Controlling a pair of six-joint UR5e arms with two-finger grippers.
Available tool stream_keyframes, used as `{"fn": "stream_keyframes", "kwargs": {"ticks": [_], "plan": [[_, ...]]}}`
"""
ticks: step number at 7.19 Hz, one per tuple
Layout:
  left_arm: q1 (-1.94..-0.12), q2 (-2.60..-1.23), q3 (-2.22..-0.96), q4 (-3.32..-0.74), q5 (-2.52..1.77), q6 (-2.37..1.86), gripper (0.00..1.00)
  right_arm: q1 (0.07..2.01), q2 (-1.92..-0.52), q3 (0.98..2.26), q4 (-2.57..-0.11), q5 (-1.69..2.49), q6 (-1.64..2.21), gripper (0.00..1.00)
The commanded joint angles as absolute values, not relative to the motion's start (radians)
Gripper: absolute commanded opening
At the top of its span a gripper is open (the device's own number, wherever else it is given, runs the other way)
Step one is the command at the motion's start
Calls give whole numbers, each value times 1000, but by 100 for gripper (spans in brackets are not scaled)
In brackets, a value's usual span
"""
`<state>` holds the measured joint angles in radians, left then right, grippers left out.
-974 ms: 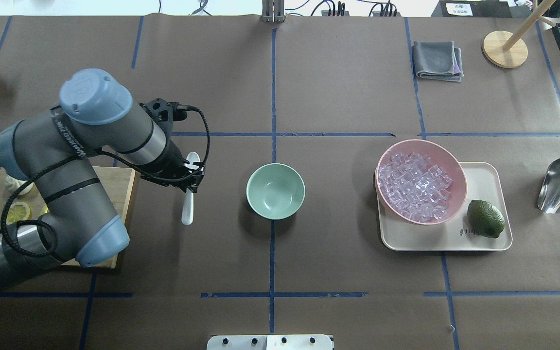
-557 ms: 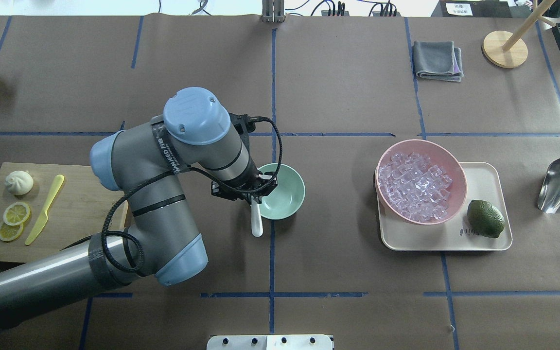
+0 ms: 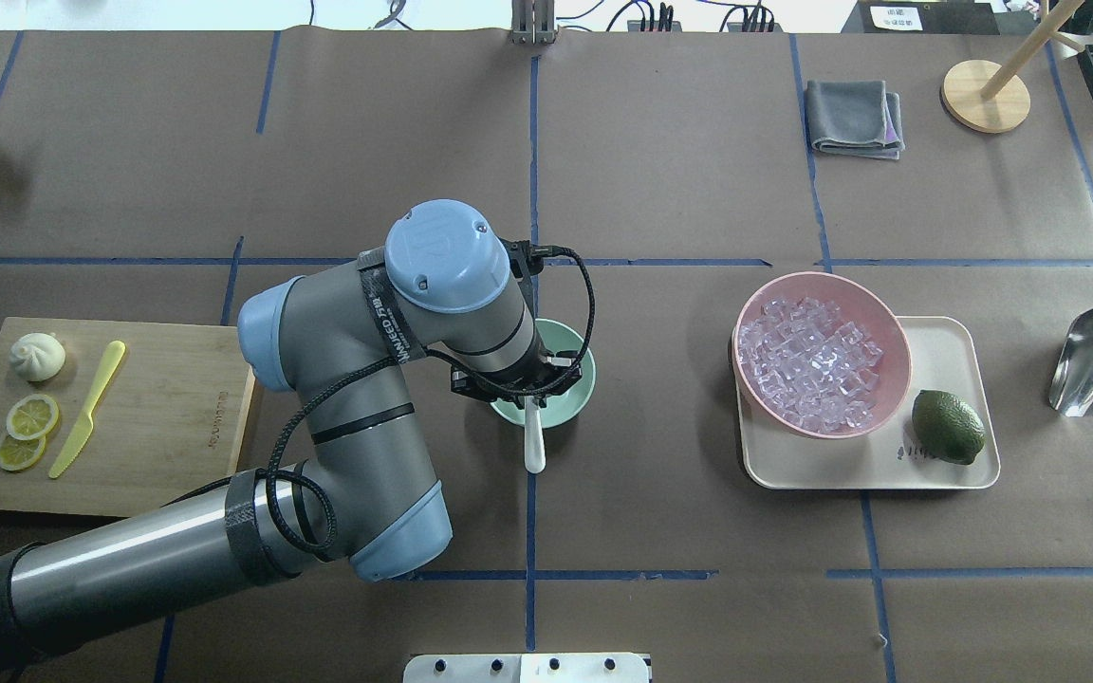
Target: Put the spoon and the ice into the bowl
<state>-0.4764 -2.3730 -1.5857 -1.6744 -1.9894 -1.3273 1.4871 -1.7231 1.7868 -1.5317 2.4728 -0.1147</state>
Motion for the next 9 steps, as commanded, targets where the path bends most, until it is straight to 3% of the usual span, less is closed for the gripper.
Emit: {"fn": "stream_keyframes", "kwargs": {"ticks": [1, 3, 4, 6, 7, 9], "plan": [[-476, -2370, -1586, -1677, -1987, -1260, 100, 1465, -1717, 1792, -1531, 2473, -112, 100], [-501, -2368, -1598, -1672, -1996, -1258, 100, 1376, -1663, 1828, -1526, 2496, 28, 99], [-540, -2347, -1636, -1666, -1999, -1258, 100, 1288, -1617, 1915, -1526, 2488, 283, 99], [-601, -2138, -1814, -1667, -2000, -1241, 100, 1075, -1456, 2014, -1528, 2336, 754, 99], [-630, -2099, -1842, -1664, -2002, -1142, 100, 931, -1380, 2037, -1529, 2172, 955, 99], [-711, -2031, -1876, -1666, -2089, -1123, 100, 794, -1362, 2023, -1534, 2053, 1237, 98]]}}
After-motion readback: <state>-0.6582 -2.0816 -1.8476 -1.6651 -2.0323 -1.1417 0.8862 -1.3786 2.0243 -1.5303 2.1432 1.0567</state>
